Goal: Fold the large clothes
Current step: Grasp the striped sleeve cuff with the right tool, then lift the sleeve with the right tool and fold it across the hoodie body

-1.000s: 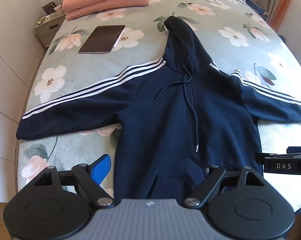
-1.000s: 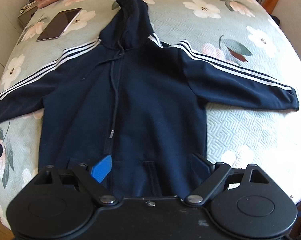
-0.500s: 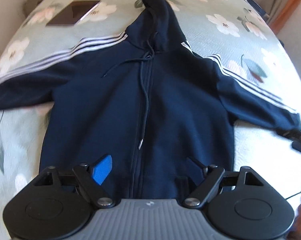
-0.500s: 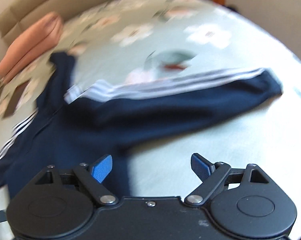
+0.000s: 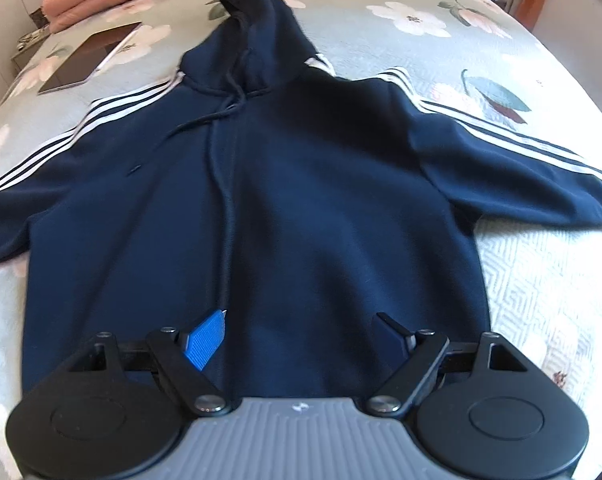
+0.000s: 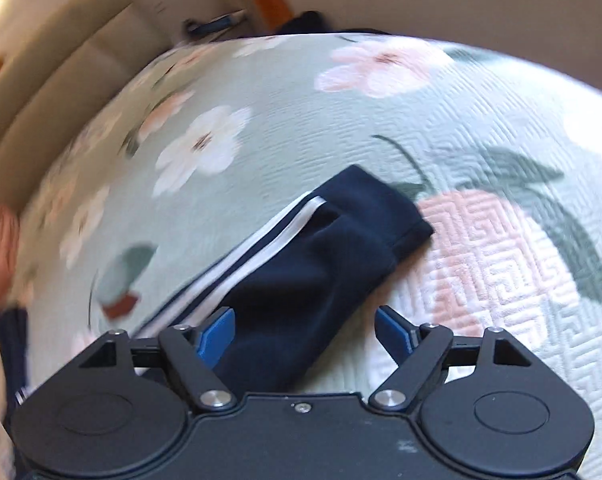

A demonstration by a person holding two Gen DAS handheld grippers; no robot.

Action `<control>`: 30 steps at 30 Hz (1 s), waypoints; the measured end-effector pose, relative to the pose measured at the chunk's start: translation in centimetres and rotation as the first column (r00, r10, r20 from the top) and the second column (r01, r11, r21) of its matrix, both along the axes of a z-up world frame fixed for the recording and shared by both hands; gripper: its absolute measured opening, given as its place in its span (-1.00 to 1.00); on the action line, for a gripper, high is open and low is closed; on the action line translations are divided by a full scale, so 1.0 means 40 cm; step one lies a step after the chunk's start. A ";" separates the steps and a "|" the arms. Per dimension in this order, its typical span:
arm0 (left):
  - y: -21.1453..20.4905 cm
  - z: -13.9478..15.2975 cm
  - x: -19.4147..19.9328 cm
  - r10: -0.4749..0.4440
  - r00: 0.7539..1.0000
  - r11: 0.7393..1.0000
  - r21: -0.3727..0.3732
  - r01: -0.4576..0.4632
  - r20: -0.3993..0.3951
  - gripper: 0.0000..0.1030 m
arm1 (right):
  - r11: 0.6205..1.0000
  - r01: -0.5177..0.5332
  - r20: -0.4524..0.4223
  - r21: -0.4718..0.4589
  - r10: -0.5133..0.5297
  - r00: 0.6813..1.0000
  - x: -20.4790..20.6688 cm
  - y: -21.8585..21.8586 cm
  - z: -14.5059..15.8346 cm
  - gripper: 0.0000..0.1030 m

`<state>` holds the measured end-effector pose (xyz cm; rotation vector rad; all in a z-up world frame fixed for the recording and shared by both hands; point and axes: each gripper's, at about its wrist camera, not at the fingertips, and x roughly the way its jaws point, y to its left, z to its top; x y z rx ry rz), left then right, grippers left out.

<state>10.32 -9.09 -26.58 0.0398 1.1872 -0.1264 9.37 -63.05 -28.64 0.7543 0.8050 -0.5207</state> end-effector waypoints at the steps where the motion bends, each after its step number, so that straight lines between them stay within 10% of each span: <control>1: -0.012 -0.003 0.007 -0.007 1.000 1.000 0.004 0.007 0.001 0.60 | 0.999 0.039 0.020 0.037 -0.040 0.999 -0.002 -0.025 -0.013 0.80; 8: -0.057 -0.043 0.044 -0.032 0.998 0.999 0.036 0.034 -0.045 0.60 | 0.969 0.160 0.061 0.187 -0.174 0.983 0.004 -0.137 -0.113 0.80; 13: -0.081 -0.072 0.048 -0.037 0.997 0.998 0.047 0.040 -0.062 0.60 | 0.987 0.101 0.063 0.125 -0.110 0.992 0.068 -0.103 -0.102 0.79; 19: -0.091 -0.088 0.056 -0.022 0.996 0.999 0.047 0.026 -0.083 0.59 | 1.000 0.029 0.030 -0.008 -0.029 0.999 0.132 -0.038 -0.088 -0.57; 30: 0.008 -0.047 0.036 0.031 0.999 0.998 0.050 -0.031 -0.010 0.57 | 0.934 -0.001 0.077 -0.358 0.031 0.997 0.010 0.141 0.173 -0.64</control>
